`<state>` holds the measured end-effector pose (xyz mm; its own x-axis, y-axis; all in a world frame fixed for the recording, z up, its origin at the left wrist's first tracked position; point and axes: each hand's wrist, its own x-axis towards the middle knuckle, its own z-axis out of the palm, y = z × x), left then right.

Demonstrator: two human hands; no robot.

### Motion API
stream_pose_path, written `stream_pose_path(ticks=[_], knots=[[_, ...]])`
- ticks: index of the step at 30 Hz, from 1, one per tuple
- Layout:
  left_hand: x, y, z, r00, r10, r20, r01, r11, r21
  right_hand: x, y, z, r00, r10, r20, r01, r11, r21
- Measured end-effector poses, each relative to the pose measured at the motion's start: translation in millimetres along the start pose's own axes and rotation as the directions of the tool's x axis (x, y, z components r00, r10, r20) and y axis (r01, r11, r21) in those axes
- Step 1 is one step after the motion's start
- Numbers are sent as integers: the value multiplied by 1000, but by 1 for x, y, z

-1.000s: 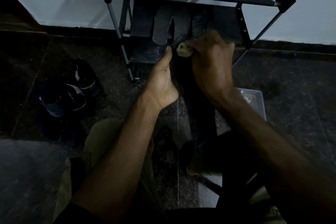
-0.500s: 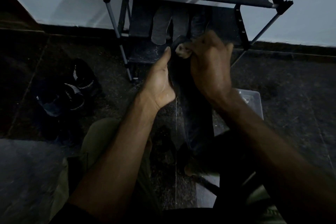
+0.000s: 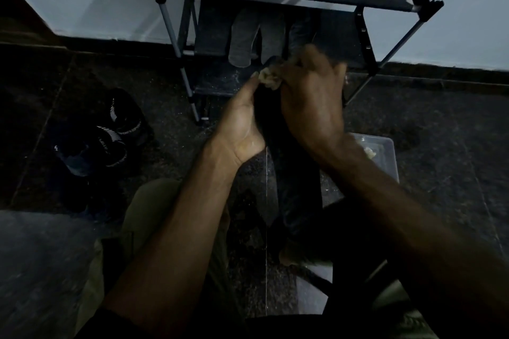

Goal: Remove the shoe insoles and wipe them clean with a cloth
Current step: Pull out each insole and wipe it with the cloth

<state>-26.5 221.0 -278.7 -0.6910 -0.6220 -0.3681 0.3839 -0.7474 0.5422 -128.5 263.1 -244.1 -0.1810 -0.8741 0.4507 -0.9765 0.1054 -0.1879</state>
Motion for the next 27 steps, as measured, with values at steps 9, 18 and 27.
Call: stream_pose_path(ticks=[9,18,27], knots=[[2,-1,2,1000,-14,-15,15,1000,27,-9,12,-2,999,44,-14,-44,999,-3],[2,3,-5,998,15,-58,-14,1000,8,-12,-5,7,989,-148,2,148,988,-32],[0,2,1,1000,-5,10,4,998,62,5,8,2,999,-23,-28,20,995,-95]])
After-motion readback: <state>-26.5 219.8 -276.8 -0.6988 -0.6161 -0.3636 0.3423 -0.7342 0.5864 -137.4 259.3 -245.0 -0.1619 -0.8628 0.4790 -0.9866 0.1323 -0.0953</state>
